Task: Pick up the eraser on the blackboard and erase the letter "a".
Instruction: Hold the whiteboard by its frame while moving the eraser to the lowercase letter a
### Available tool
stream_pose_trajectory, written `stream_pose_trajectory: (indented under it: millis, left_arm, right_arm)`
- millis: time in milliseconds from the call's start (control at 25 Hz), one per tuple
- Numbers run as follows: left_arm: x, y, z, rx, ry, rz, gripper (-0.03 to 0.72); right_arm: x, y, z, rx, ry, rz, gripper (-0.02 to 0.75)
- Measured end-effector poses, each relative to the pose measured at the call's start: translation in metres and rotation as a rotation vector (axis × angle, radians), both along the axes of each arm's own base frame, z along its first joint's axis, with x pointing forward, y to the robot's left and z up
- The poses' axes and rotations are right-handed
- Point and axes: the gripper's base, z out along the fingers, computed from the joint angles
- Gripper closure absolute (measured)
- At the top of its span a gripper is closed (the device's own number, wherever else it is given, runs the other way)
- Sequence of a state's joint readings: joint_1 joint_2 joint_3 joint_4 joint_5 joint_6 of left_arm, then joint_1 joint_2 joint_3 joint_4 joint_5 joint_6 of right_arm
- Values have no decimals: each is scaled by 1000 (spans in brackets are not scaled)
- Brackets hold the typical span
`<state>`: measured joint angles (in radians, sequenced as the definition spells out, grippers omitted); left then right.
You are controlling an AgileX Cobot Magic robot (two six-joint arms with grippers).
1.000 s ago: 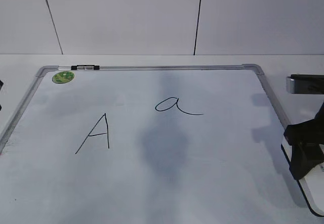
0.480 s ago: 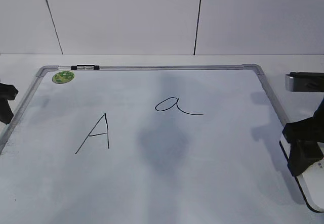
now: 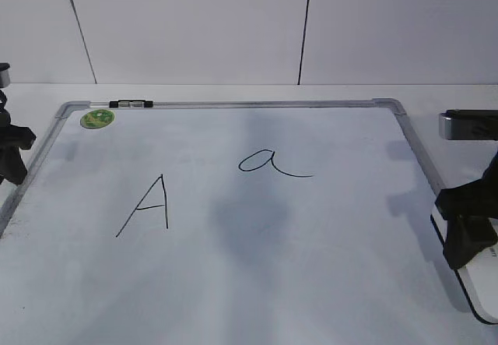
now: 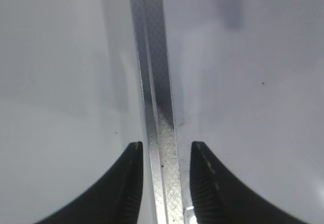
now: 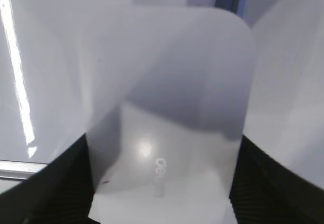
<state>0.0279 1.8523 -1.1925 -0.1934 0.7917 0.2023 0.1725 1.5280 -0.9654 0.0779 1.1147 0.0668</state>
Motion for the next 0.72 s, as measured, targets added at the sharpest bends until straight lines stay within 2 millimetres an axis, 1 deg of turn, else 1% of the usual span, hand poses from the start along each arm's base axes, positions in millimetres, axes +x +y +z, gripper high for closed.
stream_pose_trajectory:
  millis: [160,360,560,720]
  left_arm:
    - [3,1,-9,-1,30,-5,454]
    - [3,1,-12,-1,40,-8,457]
    - [3,1,-12,2,40,-10,525]
    - [3,1,-12,6,40,-12,538]
  right_arm:
    - [0,0,0,0,0,0,169]
    - [0,0,0,-1,0,3,169]
    - [0,0,0,-1,-2,3,169]
    - [0,0,0,-1,-4,3,169]
